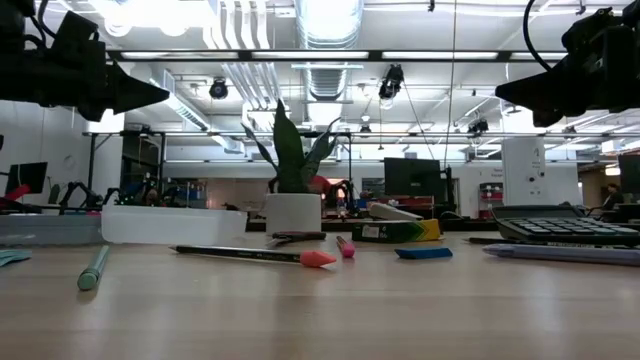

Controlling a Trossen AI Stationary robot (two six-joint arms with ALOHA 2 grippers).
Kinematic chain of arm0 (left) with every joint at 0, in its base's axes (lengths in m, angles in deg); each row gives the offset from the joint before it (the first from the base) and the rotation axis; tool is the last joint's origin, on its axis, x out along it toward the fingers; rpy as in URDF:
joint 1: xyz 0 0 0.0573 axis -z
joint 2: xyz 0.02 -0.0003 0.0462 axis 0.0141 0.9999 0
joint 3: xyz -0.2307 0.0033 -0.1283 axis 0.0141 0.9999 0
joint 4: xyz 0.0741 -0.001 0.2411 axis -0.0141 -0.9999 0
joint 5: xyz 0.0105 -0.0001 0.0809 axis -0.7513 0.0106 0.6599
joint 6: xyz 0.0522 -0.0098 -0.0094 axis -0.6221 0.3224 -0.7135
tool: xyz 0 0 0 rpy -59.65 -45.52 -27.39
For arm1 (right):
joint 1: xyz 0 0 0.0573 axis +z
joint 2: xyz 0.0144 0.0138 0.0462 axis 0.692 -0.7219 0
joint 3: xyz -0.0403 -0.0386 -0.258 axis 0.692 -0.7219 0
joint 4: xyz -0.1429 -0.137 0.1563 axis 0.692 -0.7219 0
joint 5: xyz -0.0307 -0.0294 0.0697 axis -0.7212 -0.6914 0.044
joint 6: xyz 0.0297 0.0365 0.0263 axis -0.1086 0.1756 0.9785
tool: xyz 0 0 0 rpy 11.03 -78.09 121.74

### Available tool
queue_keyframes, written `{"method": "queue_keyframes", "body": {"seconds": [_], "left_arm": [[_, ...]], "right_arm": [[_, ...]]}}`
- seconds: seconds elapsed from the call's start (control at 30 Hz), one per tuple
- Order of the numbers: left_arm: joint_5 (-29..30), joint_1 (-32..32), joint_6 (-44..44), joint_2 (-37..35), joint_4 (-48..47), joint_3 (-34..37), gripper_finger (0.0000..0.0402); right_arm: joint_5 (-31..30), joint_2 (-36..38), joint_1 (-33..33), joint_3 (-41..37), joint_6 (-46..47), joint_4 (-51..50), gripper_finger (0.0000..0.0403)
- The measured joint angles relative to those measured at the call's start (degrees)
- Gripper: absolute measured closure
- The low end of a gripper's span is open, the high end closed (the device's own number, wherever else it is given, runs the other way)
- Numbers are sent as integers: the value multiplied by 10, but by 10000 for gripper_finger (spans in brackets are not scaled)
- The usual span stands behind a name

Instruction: Pack school essentials

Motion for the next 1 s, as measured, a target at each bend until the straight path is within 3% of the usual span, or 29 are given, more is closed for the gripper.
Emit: {"method": "queue_keyframes", "body": {"seconds": [0.77,0.8,0.9,1.0], "left_arm": [[0,0,0,0,0,0,402],[0,0,0,0,0,0,402],[-1,0,23,0,0,0,402],[-32,1,185,0,1,0,402]], "right_arm": [[0,0,0,0,-12,0,394],[0,0,0,0,6,0,394],[-2,0,1,0,178,1,394],[-32,0,-1,0,242,5,394]]}}
